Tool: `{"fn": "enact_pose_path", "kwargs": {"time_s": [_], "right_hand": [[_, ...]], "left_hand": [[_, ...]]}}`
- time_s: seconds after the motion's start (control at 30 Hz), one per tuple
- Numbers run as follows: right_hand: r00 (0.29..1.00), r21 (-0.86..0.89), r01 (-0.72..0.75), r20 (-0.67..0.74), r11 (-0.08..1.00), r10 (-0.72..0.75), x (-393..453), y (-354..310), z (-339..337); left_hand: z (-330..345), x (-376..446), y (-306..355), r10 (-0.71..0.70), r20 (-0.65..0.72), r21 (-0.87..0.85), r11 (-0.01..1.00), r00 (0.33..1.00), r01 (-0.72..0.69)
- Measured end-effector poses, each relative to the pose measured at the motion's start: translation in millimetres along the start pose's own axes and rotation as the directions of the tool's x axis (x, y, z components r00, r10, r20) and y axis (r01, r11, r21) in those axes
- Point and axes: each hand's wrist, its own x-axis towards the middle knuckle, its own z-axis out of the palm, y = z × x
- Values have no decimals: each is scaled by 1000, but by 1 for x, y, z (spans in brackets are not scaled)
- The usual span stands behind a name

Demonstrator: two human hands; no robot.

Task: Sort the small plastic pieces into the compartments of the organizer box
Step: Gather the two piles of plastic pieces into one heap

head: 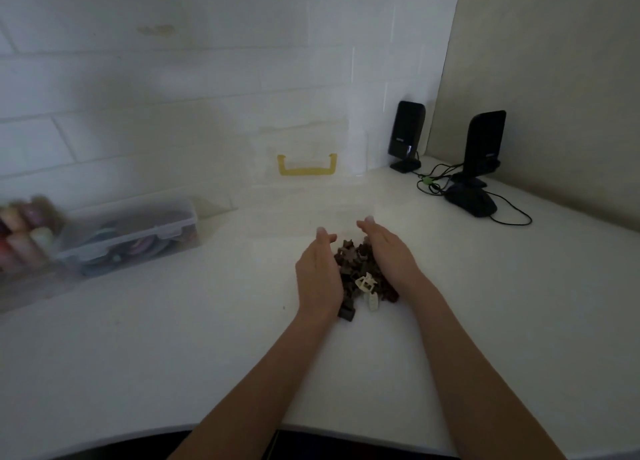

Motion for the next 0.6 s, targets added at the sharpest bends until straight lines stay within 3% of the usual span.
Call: {"fn": "enact_pose_path", "kwargs": {"time_s": [0.1, 0.3, 0.4, 0.5, 0.6], "right_hand": [[996, -45, 5, 94, 999, -1, -2, -4, 1], [999, 75, 3, 45, 997, -7, -13, -3, -9], [1000, 64, 0, 24, 998, -2, -18, -1, -14], [999, 39, 49, 19, 998, -50, -22, -3, -14], [996, 53, 74, -53, 996, -71, -25, -6, -18]], "left_hand": [[5, -11, 2, 33, 12, 9, 999, 999, -33], [21, -12, 1, 96, 85, 90, 991, 992, -103], [19, -15, 4, 48, 135, 61, 997, 990, -56], [9, -14, 8, 13, 95, -27, 1000, 995, -10], [-18, -1, 5, 154, -59, 58, 987, 986, -151]]}}
